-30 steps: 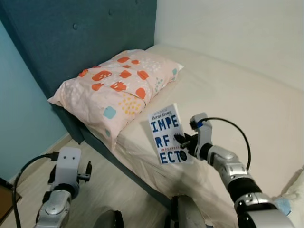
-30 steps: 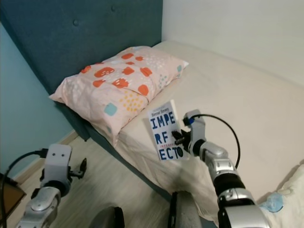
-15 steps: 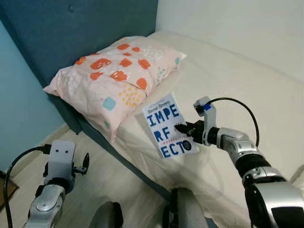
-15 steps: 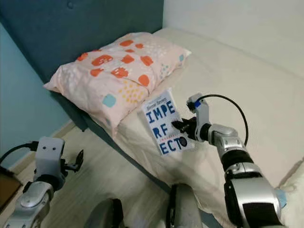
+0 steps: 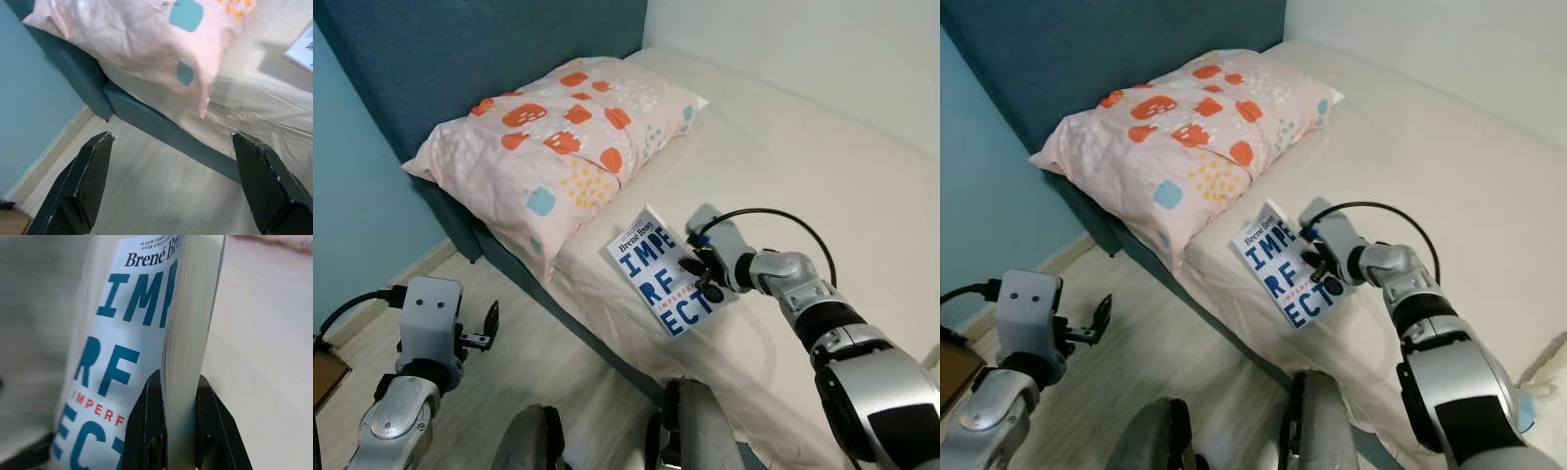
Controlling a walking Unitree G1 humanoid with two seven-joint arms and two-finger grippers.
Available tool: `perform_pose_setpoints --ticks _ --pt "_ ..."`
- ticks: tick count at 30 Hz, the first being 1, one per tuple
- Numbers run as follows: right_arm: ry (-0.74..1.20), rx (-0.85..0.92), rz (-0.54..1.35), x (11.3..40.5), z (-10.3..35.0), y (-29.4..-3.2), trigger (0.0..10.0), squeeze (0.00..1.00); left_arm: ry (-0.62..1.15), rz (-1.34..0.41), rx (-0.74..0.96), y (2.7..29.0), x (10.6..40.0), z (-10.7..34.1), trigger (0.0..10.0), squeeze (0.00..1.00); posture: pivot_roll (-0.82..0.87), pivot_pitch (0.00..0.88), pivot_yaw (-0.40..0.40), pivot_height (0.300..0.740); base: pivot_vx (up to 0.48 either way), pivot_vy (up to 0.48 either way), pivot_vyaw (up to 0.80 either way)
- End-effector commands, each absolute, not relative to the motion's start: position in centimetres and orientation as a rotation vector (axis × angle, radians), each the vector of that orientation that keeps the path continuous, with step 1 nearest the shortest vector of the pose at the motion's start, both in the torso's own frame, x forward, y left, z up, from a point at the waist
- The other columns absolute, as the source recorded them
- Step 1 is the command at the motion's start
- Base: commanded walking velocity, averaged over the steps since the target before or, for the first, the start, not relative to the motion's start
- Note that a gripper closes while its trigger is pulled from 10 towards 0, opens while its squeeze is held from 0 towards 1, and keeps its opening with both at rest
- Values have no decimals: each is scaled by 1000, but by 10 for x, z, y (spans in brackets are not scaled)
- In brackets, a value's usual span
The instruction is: Clean up the room
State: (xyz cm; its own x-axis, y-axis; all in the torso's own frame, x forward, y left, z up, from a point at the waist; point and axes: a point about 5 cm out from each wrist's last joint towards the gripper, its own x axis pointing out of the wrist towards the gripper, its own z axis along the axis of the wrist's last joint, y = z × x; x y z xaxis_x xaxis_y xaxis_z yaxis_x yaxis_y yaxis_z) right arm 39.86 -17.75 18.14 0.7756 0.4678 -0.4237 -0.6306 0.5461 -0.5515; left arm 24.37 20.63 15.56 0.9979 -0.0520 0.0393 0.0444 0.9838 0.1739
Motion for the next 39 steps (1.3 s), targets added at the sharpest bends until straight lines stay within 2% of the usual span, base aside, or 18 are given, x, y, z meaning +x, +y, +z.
perform_pose_setpoints --ticks 1,7,12,19,30,39 --pt "224 -846 615 400 184 -182 10000 0 -4 -64 179 204 238 150 10000 0 98 419 -73 603 0 0 0" --pt "196 -975 633 401 182 -170 10000 0 -11 -62 179 204 236 154 10000 0 109 423 -73 603 0 0 0" --pt "140 -1184 638 401 173 -154 10000 0 -23 -72 179 201 236 160 10000 0 129 429 -68 603 0 0 0" --pt "52 -1346 547 404 177 -153 10000 0 -21 -70 184 201 232 164 10000 0 138 430 -65 603 0 0 0" --pt "20 -1364 453 409 191 -160 10000 0 -15 -70 189 202 233 165 10000 0 147 426 -55 603 0 0 0" --pt "32 -1269 457 408 188 -159 10000 0 -31 -119 154 193 234 169 10000 0 144 427 -52 603 0 0 0"
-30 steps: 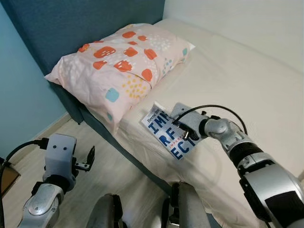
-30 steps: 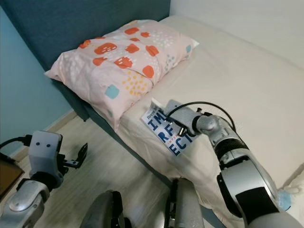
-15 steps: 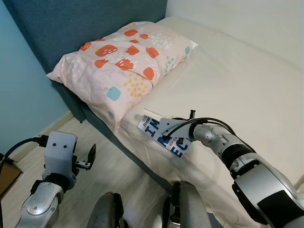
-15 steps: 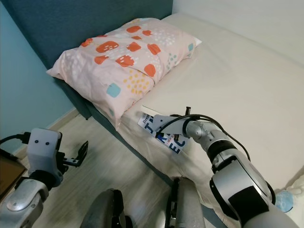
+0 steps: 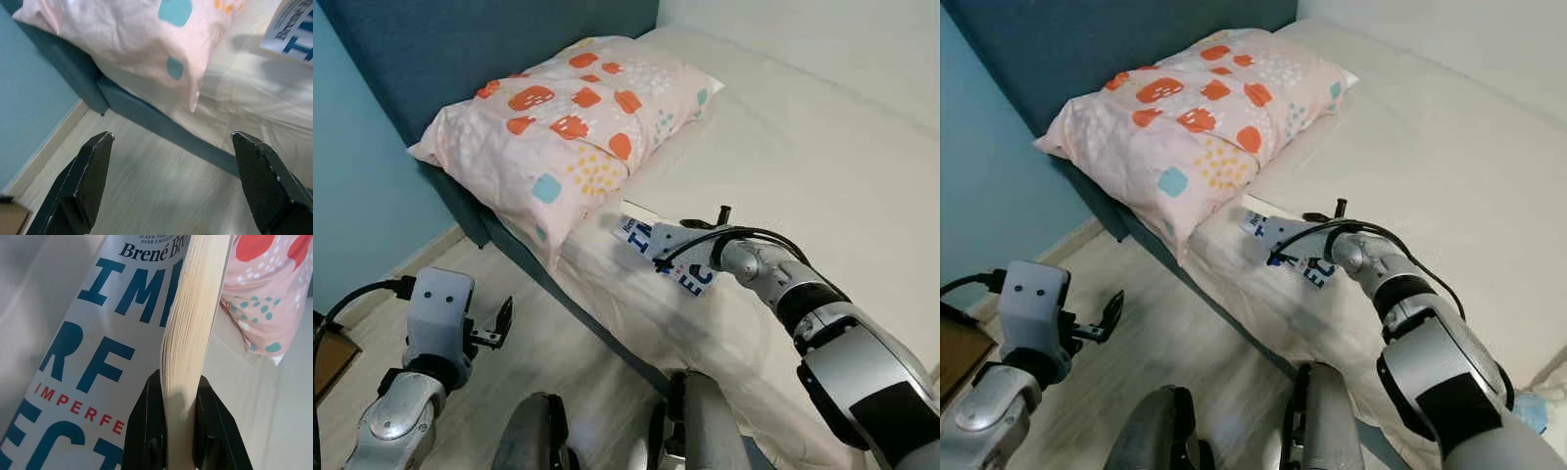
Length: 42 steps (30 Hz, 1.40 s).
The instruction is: Clean up the room
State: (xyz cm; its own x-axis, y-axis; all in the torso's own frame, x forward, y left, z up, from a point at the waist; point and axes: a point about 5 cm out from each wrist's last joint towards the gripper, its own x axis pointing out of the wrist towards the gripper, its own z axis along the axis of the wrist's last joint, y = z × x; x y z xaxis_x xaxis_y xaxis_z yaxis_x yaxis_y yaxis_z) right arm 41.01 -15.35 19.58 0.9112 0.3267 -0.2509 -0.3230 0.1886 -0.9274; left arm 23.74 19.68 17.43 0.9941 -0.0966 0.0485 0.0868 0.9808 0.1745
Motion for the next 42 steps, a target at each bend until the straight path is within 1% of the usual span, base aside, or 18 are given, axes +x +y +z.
perform_pose_setpoints --ticks 1,2,4,5,10,13,17,19,20,24,27,32,39,42 --pt "41 -1236 473 407 186 -157 10000 0 -31 -130 142 192 234 169 10000 0 146 423 -54 603 0 0 0" --pt "41 -1236 473 407 186 -157 10000 0 -31 -130 142 192 234 169 10000 0 146 423 -54 603 0 0 0" --pt "53 -1153 496 406 183 -152 10000 0 -36 -148 134 190 232 169 10000 0 144 425 -56 603 0 0 0" --pt "53 -1153 496 406 183 -152 10000 0 -36 -148 134 190 232 169 10000 0 144 425 -56 603 0 0 0" --pt "26 -1084 553 404 179 -136 10000 0 -38 -154 131 190 233 170 10000 0 143 423 -52 603 0 0 0" --pt "33 -1012 609 403 177 -126 10000 0 -37 -155 131 189 234 171 10000 0 143 423 -52 603 0 0 0" --pt "57 -969 629 402 175 -123 10000 0 -36 -156 131 190 235 171 10000 0 143 422 -50 603 0 0 0" --pt "91 -930 623 402 173 -125 10000 0 -34 -157 131 190 235 171 10000 0 142 422 -50 603 0 0 0" --pt "131 -906 588 403 170 -130 10000 0 -31 -159 130 189 235 170 10000 0 145 423 -53 603 0 0 0" --pt "180 -864 536 404 167 -139 10000 0 -28 -159 129 189 235 170 10000 0 144 423 -55 603 0 0 0" --pt "269 -786 453 403 160 -154 10000 0 -23 -159 128 190 235 169 10000 0 144 423 -55 603 0 0 0" --pt "301 -694 452 400 153 -162 10000 0 -24 -159 129 190 235 169 10000 0 142 423 -55 603 0 0 0" --pt "322 -770 491 394 141 -168 10000 0 -25 -155 130 190 236 169 10000 0 140 422 -58 603 0 0 0" --pt "313 -693 451 394 141 -168 10000 0 -27 -153 125 190 235 169 10000 0 141 421 -59 603 0 0 0"
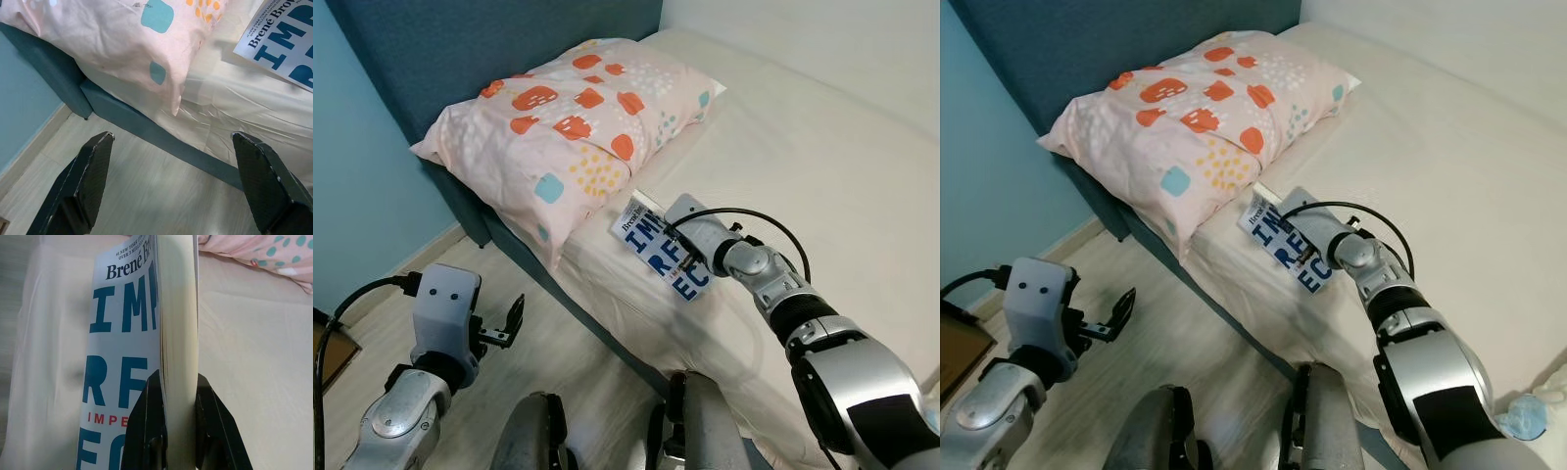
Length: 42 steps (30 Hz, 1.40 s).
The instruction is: Clean up the room
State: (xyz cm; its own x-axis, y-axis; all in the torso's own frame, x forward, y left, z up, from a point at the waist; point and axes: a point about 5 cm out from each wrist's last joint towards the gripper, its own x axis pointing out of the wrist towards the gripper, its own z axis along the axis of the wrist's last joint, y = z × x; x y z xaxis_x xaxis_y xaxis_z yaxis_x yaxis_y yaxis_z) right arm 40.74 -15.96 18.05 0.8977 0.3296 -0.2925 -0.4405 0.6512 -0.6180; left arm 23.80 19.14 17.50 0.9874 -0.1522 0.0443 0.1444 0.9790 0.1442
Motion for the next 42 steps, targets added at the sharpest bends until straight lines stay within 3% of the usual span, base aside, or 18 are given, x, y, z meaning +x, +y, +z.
perform_pose_setpoints --ticks 1,8,16,20,25,31,42 --pt "319 -670 436 394 140 -168 10000 0 -28 -152 123 190 236 169 10000 0 145 418 -61 603 0 0 0" --pt "414 -512 297 387 124 -188 10000 0 -35 -160 117 188 236 171 10000 0 149 417 -63 603 0 0 0" --pt "459 -406 329 382 113 -188 10000 0 -41 -147 117 191 236 173 10000 0 151 407 -65 603 0 0 0" --pt "453 -485 380 381 112 -184 10000 0 -44 -145 116 191 236 173 10000 0 151 407 -65 603 0 0 0" --pt "345 -625 517 386 123 -159 10000 0 -51 -149 122 189 237 174 10000 0 152 404 -62 603 0 0 0" --pt "297 -791 542 389 130 -150 10000 0 -52 -147 125 189 237 174 10000 0 156 406 -67 603 0 0 0" --pt "243 -804 587 392 138 -137 10000 0 -50 -139 132 191 235 174 10000 0 161 410 -70 603 0 0 0"
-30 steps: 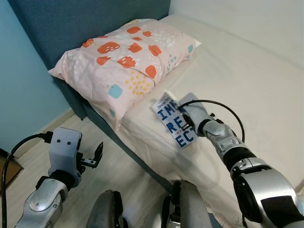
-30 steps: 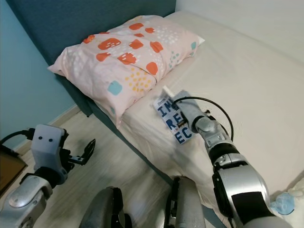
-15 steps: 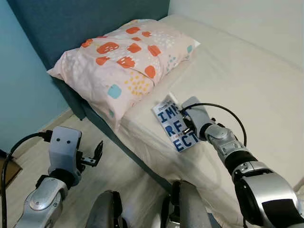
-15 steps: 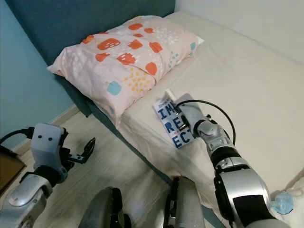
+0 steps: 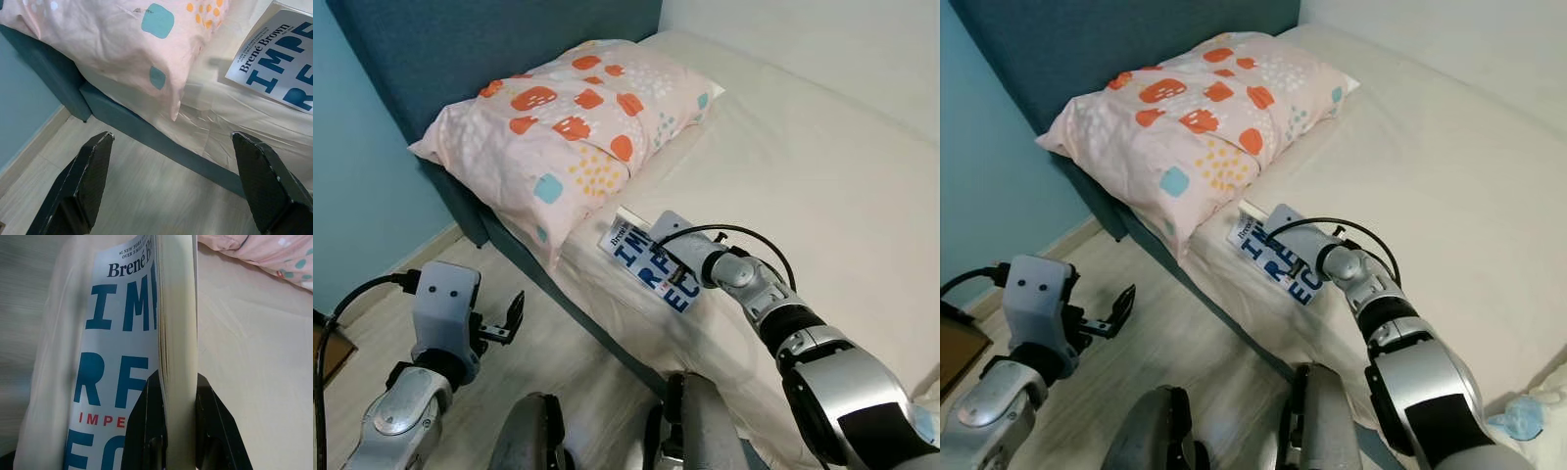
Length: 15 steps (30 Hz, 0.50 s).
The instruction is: Clean up the room
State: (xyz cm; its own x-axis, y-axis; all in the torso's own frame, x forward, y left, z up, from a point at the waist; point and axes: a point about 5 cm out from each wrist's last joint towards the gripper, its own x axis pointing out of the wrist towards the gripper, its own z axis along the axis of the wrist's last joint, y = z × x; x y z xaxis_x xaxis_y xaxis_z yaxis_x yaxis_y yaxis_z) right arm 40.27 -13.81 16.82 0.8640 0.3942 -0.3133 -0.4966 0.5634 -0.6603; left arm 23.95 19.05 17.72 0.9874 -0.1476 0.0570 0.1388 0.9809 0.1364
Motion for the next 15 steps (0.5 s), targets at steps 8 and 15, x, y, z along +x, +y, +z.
perform_pose_setpoints --ticks 8,15 --pt "246 -800 591 392 138 -137 10000 0 -55 -139 133 191 236 175 10000 0 160 410 -68 603 0 0 0" --pt "238 -805 586 393 140 -137 10000 412 -52 -140 133 191 237 174 10000 0 158 409 -68 603 0 0 0"
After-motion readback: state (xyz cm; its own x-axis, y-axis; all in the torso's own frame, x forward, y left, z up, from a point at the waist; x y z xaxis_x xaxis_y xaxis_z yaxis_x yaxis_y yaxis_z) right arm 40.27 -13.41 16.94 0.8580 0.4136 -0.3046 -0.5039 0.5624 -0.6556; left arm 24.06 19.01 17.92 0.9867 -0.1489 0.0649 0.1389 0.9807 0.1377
